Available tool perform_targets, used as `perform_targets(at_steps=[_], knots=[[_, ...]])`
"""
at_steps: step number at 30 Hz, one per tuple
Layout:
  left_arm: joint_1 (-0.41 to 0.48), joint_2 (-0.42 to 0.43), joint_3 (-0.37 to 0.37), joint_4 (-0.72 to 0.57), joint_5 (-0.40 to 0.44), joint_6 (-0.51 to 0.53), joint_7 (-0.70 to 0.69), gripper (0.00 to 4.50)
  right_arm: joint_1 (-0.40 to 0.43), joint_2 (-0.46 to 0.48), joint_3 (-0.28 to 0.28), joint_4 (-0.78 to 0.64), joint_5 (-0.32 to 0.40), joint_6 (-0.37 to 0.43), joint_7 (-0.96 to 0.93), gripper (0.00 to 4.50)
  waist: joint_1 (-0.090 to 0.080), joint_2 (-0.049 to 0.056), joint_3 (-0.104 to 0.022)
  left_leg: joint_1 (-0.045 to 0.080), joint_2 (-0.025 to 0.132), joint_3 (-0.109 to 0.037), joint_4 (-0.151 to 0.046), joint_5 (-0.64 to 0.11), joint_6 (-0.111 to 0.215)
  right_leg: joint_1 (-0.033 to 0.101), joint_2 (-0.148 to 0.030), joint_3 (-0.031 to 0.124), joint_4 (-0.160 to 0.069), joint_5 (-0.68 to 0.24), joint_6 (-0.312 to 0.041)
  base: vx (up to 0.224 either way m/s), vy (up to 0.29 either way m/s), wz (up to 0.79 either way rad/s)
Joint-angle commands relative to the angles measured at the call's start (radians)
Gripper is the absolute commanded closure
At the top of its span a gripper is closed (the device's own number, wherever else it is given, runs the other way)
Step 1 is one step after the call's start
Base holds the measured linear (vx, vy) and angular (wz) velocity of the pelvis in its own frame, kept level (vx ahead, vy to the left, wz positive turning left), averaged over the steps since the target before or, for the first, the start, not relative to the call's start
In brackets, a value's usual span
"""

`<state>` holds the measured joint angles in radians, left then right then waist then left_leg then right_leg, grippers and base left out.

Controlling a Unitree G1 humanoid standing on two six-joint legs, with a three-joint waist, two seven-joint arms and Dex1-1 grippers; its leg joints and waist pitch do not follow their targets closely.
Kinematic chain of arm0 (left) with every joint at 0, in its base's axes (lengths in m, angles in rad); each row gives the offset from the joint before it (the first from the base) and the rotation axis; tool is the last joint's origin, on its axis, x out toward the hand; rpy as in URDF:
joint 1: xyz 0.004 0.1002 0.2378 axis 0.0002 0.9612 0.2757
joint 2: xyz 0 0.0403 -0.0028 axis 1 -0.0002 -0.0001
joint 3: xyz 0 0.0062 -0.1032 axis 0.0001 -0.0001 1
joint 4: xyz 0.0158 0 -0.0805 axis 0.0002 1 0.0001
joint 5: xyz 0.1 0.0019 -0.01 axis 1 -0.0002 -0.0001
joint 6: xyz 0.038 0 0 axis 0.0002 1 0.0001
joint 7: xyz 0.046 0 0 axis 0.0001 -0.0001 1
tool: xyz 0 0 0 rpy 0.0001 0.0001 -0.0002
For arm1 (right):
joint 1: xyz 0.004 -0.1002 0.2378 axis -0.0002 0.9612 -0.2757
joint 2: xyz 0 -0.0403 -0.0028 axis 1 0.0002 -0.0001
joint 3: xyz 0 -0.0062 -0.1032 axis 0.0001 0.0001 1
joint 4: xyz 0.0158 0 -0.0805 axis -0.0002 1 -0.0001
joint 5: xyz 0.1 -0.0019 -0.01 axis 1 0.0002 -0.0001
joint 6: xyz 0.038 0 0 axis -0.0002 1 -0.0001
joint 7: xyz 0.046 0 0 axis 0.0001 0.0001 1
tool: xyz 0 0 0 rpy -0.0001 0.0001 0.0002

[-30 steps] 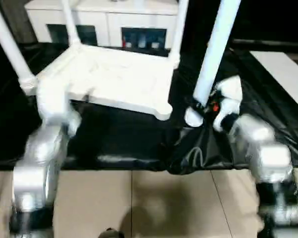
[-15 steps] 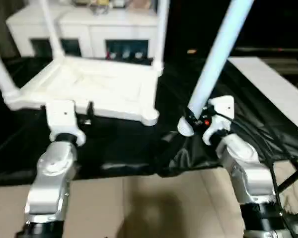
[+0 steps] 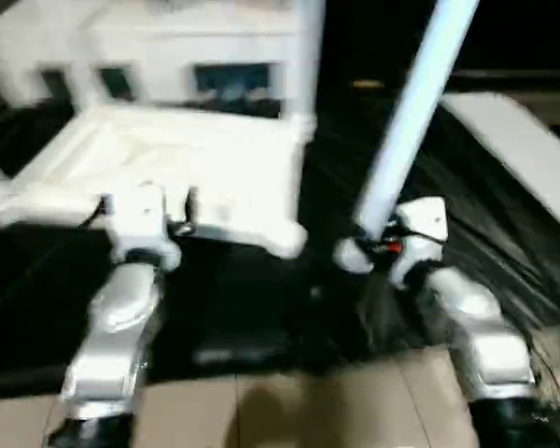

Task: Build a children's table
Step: Move to table, then insert table leg to table base

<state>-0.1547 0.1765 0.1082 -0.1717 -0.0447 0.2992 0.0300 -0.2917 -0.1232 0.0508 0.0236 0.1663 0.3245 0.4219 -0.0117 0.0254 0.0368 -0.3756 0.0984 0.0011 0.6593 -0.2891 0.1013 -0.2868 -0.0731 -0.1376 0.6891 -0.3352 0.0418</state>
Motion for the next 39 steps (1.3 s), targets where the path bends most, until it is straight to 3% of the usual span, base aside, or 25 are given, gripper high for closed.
perform_targets(at_steps=[1, 2, 3, 4, 5, 6, 7, 9, 10, 11, 12, 13, 14, 15, 16, 17, 19, 20, 21, 22, 23, 25, 27, 32, 39], knots=[[-0.009, -0.007, -0.009, -0.026, 0.001, 0.001, 0.003, 1.05, -0.008, -0.01, -0.009, 0.002, -0.001, -0.008, -0.005, 2.66, -0.036, 0.035, -0.084, 0.216, 0.131, -0.2, -0.071, 0.714, 0.555, -0.144, 0.034, 0.034, 0.052, -0.171, 0.028, 0.076, -0.151, 0.28], [-0.008, -0.007, -0.008, -0.029, 0.002, 0.001, 0.002, 1.05, -0.01, -0.006, -0.011, 0.002, 0.003, -0.014, -0.007, 2.66, -0.023, 0.014, -0.076, 0.191, 0.097, -0.207, -0.077, 0.723, 0.436, -0.166, 0.021, 0.084, 0.063, -0.085, 0.054, 0.076, -0.151, 0.28], [-0.007, -0.008, -0.007, -0.03, 0.004, 0.002, 0.002, 1.05, -0.011, -0.004, -0.013, 0.001, 0.005, -0.019, -0.008, 2.66, -0.033, -0.015, -0.064, 0.162, 0.06, -0.212, -0.107, 0.605, 0.285, -0.156, -0.004, 0.155, 0.025, 0.05, 0.03, -0.092, -0.15, 0.45], [-0.006, -0.01, -0.009, -0.031, 0.005, 0.002, 0.0, 1.05, -0.012, -0.001, -0.02, -0.001, 0.02, -0.009, -0.008, 2.66, -0.009, -0.061, -0.044, 0.149, -0.03, -0.069, -0.09, 0.245, 0.084, -0.111, -0.023, 0.205, -0.119, 0.166, -0.011, -0.153, -0.133, 0.62], [-0.004, -0.012, -0.011, -0.032, 0.005, 0.001, -0.001, 1.05, -0.013, -0.002, -0.022, -0.001, 0.022, -0.007, -0.006, 2.66, 0.007, -0.094, -0.024, 0.072, -0.092, -0.01, -0.057, 0.075, 0.083, -0.031, -0.054, 0.256, -0.175, 0.086, -0.006, -0.153, -0.133, 0.62], [0.0, -0.016, -0.017, -0.034, 0.006, -0.001, -0.004, 1.05, -0.014, -0.006, -0.027, -0.001, 0.027, -0.003, -0.001, 2.66, 0.047, -0.097, -0.056, 0.009, -0.069, 0.039, 0.057, -0.049, 0.049, 0.072, -0.115, 0.319, -0.182, -0.082, -0.019, 0.034, -0.094, 0.36], [0.001, -0.017, -0.02, -0.034, 0.004, -0.002, -0.008, 1.05, -0.013, -0.007, -0.028, -0.001, 0.027, -0.001, 0.001, 2.66, 0.056, -0.087, -0.056, -0.024, -0.055, 0.042, 0.068, -0.015, 0.025, 0.102, -0.117, 0.318, -0.159, -0.031, -0.033, 0.133, -0.061, 0.06], [0.0, -0.017, -0.034, -0.025, -0.005, -0.005, -0.029, 1.05, -0.007, -0.017, -0.036, -0.008, 0.028, -0.002, 0.005, 2.66, 0.067, -0.064, -0.032, -0.038, -0.02, 0.053, 0.07, 0.063, -0.049, 0.097, -0.118, 0.285, -0.179, 0.071, -0.149, 0.113, -0.043, 0.05], [0.0, -0.017, -0.034, -0.024, -0.005, -0.006, -0.029, 1.05, -0.007, -0.017, -0.036, -0.008, 0.028, -0.002, 0.005, 2.66, 0.077, -0.044, -0.034, -0.045, 0.012, 0.05, 0.034, 0.11, -0.066, 0.098, -0.101, 0.253, -0.194, 0.009, -0.246, 0.098, 0.029, 0.07], [-0.004, -0.017, -0.04, -0.018, -0.014, -0.009, -0.047, 1.05, -0.005, -0.021, -0.038, -0.011, 0.029, -0.001, 0.002, 2.66, 0.081, -0.014, -0.031, -0.038, 0.038, 0.045, 0.001, 0.119, -0.065, 0.089, -0.101, 0.233, -0.201, -0.039, -0.267, 0.098, 0.029, 0.07], [-0.006, -0.016, -0.042, -0.014, -0.021, -0.011, -0.061, 1.05, -0.004, -0.023, -0.037, -0.013, 0.029, -0.001, -0.001, 2.66, 0.072, 0.029, -0.036, -0.009, 0.082, 0.042, -0.078, 0.123, -0.069, 0.084, -0.049, 0.16, -0.191, -0.111, -0.247, 0.112, 0.095, 0.04], [-0.011, -0.011, -0.056, -0.005, -0.029, -0.024, -0.092, 1.05, -0.002, -0.029, -0.041, -0.018, 0.032, 0.0, 0.0, 2.66, 0.061, 0.06, -0.041, 0.04, 0.119, 0.002, -0.13, 0.02, -0.065, 0.048, 0.011, 0.116, -0.142, -0.117, -0.191, 0.121, 0.166, -0.09], [-0.014, -0.005, -0.065, 0.002, -0.035, -0.034, -0.114, 1.05, 0.0, -0.033, -0.042, -0.022, 0.034, 0.001, 0.0, 2.66, 0.007, 0.056, -0.064, 0.147, 0.178, -0.089, -0.16, -0.359, -0.017, -0.067, 0.037, 0.078, 0.026, -0.097, -0.098, 0.121, 0.166, -0.09], [-0.014, -0.005, -0.065, 0.002, -0.035, -0.034, -0.114, 1.05, 0.0, -0.033, -0.042, -0.022, 0.034, 0.001, 0.0, 2.66, 0.007, 0.056, -0.064, 0.147, 0.178, -0.089, -0.16, -0.359, -0.017, -0.067, 0.037, 0.078, 0.026, -0.097, -0.098, 0.119, 0.152, 0.02], [-0.023, -0.005, -0.083, 0.025, -0.111, -0.034, -0.226, 1.05, 0.003, -0.047, -0.056, -0.032, 0.041, 0.004, 0.01, 2.66, 0.007, 0.061, -0.061, 0.15, 0.141, -0.071, -0.126, -0.178, 0.086, -0.122, 0.027, 0.078, 0.043, 0.013, -0.011, 0.101, 0.11, 0.1], [-0.026, -0.001, -0.092, 0.035, -0.142, -0.03, -0.275, 1.05, 0.003, -0.052, -0.062, -0.035, 0.042, 0.004, 0.013, 2.66, 0.018, 0.05, -0.06, 0.127, 0.126, -0.043, -0.111, 0.125, 0.132, -0.135, 0.018, 0.083, 0.034, 0.101, 0.025, 0.101, 0.11, 0.1], [-0.042, 0.035, -0.128, 0.073, -0.163, -0.066, -0.395, 1.05, -0.002, -0.064, -0.075, -0.036, 0.048, 0.004, 0.018, 2.66, 0.031, 0.033, -0.063, 0.095, 0.109, -0.007, -0.084, 0.443, 0.155, -0.139, -0.006, 0.105, -0.011, 0.241, 0.036, 0.067, 0.044, 0.02], [-0.052, 0.05, -0.144, 0.093, -0.161, -0.076, -0.436, 1.05, -0.006, -0.069, -0.079, -0.035, 0.05, 0.004, 0.02, 2.66, 0.044, -0.005, -0.064, 0.051, 0.06, 0.036, -0.043, 0.495, 0.107, -0.113, -0.066, 0.157, -0.099, 0.413, 0.006, 0.059, 0.016, 0.02], [-0.062, 0.058, -0.151, 0.111, -0.157, -0.083, -0.458, 1.05, -0.008, -0.073, -0.081, -0.033, 0.049, 0.003, 0.021, 2.66, 0.048, -0.032, -0.07, 0.024, 0.032, 0.058, -0.035, 0.393, 0.073, -0.082, -0.086, 0.18, -0.112, 0.452, 0.016, 0.061, -0.043, 0.08], [-0.081, 0.063, -0.156, 0.142, -0.141, -0.099, -0.464, 1.05, -0.012, -0.08, -0.082, -0.033, 0.048, 0.003, 0.023, 2.66, 0.061, -0.032, -0.073, -0.015, 0.025, 0.064, -0.012, 0.274, 0.034, -0.044, -0.147, 0.222, -0.097, 0.637, -0.072, 0.039, -0.064, 0.07], [-0.11, 0.055, -0.143, 0.177, -0.158, -0.094, -0.48, 1.05, -0.018, -0.088, -0.085, -0.035, 0.047, 0.003, 0.026, 2.66, 0.061, -0.013, -0.073, -0.013, 0.051, 0.062, -0.051, 0.17, -0.034, -0.038, -0.108, 0.178, -0.093, 0.597, -0.171, 0.039, -0.064, 0.07], [-0.126, 0.059, -0.141, 0.197, -0.167, -0.091, -0.501, 0.75, -0.022, -0.091, -0.088, -0.035, 0.049, 0.007, 0.027, 2.66, 0.047, 0.006, -0.067, -0.002, 0.074, 0.058, -0.07, 0.134, -0.05, -0.044, -0.083, 0.156, -0.09, 0.461, -0.258, 0.0, 0.0, 0.0], [-0.146, 0.089, -0.169, 0.219, -0.211, -0.053, -0.631, 0.7, -0.027, -0.105, -0.081, -0.032, 0.05, 0.007, 0.038, 2.66, 0.033, 0.007, -0.053, 0.011, 0.099, 0.06, -0.091, -0.021, -0.047, -0.056, -0.073, 0.149, -0.104, 0.203, -0.33, 0.0, 0.0, 0.0], [-0.25, 0.198, -0.318, 0.369, -0.115, -0.103, -0.846, 0.29, -0.041, -0.149, -0.059, -0.018, 0.063, 0.018, 0.115, 2.66, 0.036, 0.003, -0.035, 0.035, 0.104, 0.102, -0.107, -0.303, -0.126, -0.087, -0.078, 0.165, -0.152, -0.236, -0.241, -0.066, -0.023, 0.07], [-0.461, 0.235, -0.457, 0.681, 0.065, -0.222, -0.982, 0.08, -0.063, -0.226, -0.03, 0.019, 0.069, 0.02, 0.244, 2.66, 0.038, -0.008, -0.036, 0.02, 0.112, 0.103, -0.118, -0.246, -0.142, -0.076, -0.086, 0.171, -0.156, -0.259, -0.207, -0.026, -0.009, 0.02]])
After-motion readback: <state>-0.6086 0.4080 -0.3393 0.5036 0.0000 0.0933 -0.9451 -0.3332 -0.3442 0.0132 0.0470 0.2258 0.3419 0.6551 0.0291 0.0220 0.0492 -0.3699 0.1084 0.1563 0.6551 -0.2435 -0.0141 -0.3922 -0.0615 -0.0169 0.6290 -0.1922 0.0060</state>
